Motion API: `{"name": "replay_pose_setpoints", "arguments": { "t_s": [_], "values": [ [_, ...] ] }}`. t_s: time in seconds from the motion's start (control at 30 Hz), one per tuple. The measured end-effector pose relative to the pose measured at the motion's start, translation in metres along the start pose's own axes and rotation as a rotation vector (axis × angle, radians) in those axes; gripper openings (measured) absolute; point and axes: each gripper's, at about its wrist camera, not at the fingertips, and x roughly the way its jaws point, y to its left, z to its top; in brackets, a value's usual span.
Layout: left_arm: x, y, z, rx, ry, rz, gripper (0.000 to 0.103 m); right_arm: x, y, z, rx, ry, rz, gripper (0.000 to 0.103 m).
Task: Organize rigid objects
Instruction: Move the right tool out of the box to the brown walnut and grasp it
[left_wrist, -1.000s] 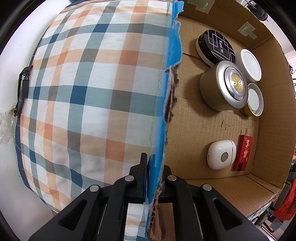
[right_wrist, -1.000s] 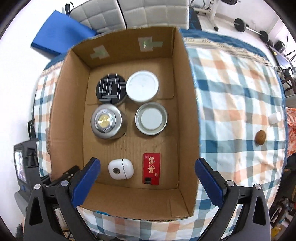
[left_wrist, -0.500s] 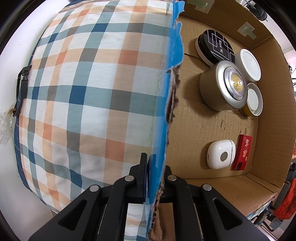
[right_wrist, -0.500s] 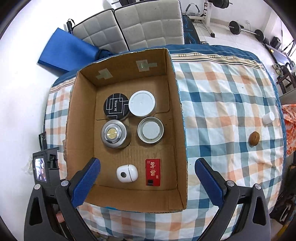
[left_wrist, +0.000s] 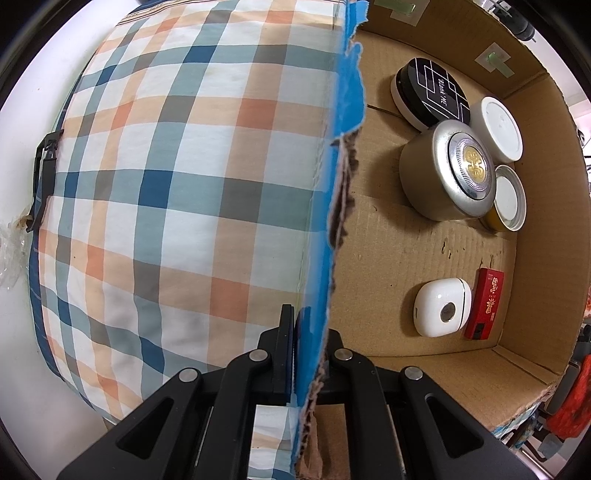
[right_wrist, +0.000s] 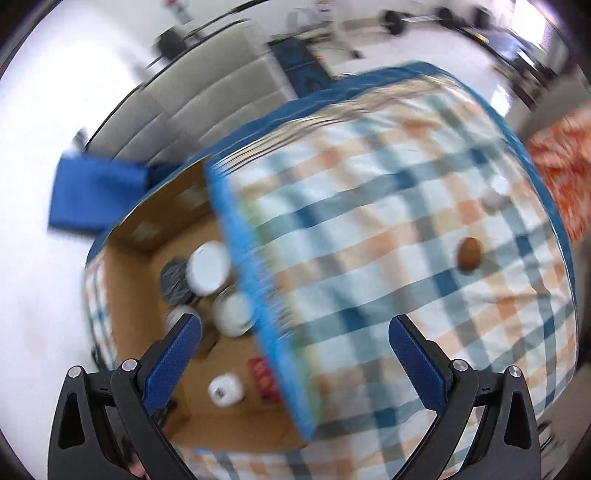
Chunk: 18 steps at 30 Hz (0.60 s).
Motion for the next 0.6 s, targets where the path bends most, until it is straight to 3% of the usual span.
{"name": "replay_pose_setpoints", "arguments": {
  "t_s": [0.23,0.3,0.37,0.43,0.5,0.6],
  "values": [
    [0.0,-0.001,0.0,-0.003,-0.001,0.005,0.004,0.052,-0.122,0.042,0.258,0.005,-0.144,0.103],
    [0.0,-0.003,0.0,-0.004,-0.002,0.009,0.004,0.069,-0.147,0.045,0.297,0.023,-0.181,0.095],
    [0.0,-0.003,0.0,-0.006,-0.003,0.007,0.004,0.085,-0.164,0.047,0.324,0.034,-0.192,0.077],
    [0.0,-0.002,0.0,-0.01,-0.002,0.004,0.004,0.103,-0.178,0.046,0.352,0.062,-0.202,0.07],
    [0.0,-0.002,-0.001,-0.01,-0.002,0.003,0.004,0.113,-0.184,0.044,0.365,0.065,-0.204,0.063],
    [-0.001,-0.001,0.0,-0.009,-0.004,0.005,0.004,0.125,-0.188,0.044,0.352,0.06,-0.215,0.043]
  ]
}}
